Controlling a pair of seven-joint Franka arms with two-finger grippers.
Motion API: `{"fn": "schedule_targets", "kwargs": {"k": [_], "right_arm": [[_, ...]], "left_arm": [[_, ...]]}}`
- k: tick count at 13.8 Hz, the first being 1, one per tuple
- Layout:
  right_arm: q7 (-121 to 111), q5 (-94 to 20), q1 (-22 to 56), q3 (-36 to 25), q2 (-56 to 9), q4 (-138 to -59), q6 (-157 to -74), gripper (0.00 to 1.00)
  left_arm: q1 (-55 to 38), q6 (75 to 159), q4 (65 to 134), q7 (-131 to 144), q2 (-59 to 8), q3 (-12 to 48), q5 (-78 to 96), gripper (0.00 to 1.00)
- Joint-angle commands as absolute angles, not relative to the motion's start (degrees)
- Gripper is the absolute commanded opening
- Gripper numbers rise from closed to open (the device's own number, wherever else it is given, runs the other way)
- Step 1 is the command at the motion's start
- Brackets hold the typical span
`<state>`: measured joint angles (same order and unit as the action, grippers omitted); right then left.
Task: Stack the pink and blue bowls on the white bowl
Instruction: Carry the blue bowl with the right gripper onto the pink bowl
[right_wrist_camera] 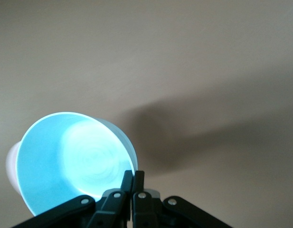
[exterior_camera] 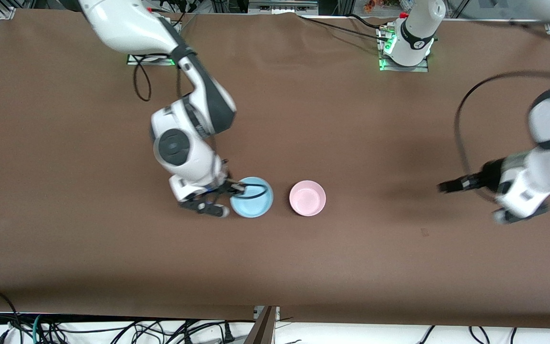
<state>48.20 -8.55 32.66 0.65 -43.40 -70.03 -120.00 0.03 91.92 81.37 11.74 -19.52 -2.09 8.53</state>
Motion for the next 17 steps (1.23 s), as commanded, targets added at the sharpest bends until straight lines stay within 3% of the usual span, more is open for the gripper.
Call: {"fn": "schedule_targets", "kwargs": {"k": [1, 4, 17], "right_arm": [[59.46, -8.88, 37.33, 0.09, -50.35, -61.97, -124.33, 0.02], [65.56, -8.79, 40.07, 0.17, -54.31, -60.56, -135.07, 0.02], [65.3, -4.31, 42.54, -0.18, -56.51, -60.73, -133.68, 0.02]], "left_arm": [[-0.79, 87.03, 83.67, 11.95, -12.94, -0.62, 1.77, 1.0], [0.52, 82.81, 83.41, 11.6, -8.36, -0.27, 1.93, 1.0], [1.23, 81.83, 79.72, 4.83, -10.54, -0.35, 2.02, 1.0]]}}
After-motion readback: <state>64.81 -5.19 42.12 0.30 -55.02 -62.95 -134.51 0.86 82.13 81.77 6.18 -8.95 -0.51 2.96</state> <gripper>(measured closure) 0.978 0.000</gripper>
